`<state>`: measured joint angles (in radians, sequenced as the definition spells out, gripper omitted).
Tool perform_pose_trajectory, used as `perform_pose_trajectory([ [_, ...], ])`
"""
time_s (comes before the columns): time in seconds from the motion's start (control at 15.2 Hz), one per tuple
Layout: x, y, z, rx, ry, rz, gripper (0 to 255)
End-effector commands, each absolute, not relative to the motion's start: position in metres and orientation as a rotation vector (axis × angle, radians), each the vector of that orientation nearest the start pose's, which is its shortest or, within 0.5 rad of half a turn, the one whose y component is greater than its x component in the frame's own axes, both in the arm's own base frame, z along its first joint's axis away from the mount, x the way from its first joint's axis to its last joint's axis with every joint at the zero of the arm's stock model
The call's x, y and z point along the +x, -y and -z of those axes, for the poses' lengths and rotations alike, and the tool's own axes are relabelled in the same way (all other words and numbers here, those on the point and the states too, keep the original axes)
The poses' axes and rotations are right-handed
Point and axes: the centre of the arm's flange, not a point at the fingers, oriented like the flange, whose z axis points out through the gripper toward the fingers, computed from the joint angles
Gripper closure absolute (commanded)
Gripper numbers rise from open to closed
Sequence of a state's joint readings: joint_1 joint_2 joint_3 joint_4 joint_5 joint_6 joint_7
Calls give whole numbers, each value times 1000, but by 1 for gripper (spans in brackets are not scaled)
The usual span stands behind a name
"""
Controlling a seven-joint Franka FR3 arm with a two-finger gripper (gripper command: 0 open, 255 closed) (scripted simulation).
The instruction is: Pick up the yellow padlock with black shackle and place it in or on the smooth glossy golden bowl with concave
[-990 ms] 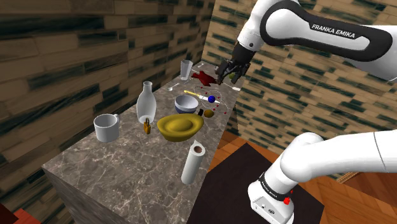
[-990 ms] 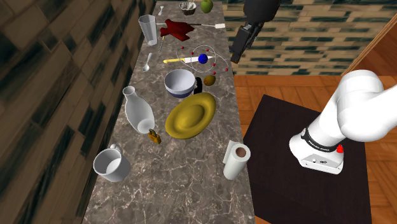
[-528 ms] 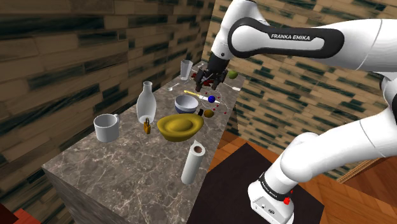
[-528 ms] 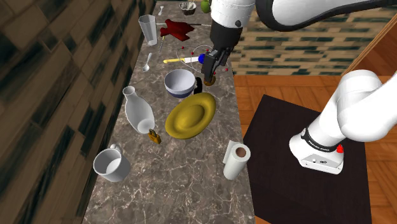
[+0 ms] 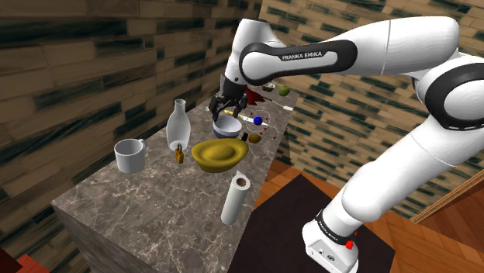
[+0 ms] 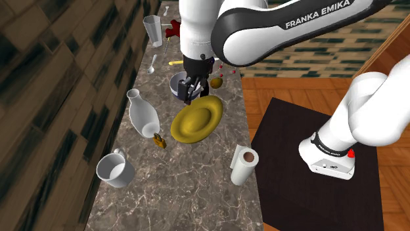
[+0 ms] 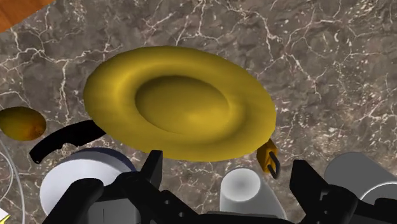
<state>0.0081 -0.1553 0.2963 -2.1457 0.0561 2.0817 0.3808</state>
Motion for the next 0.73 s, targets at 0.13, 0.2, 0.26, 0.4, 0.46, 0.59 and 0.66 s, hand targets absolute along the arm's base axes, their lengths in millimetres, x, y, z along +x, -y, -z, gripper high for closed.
perform_pose_trajectory([
  [0.13,522,-187,-441,-3110,-153,94,0],
  [0.2,530,-194,-432,-3112,-151,87,0],
  [0.26,539,-201,-424,-3114,-149,80,0],
  [0.4,555,-214,-406,-3118,-145,66,0],
  [0.46,563,-220,-397,-3120,-143,58,0],
  [0.59,579,-234,-379,-3124,-139,44,0],
  [0.66,587,-240,-370,-3126,-137,37,0],
])
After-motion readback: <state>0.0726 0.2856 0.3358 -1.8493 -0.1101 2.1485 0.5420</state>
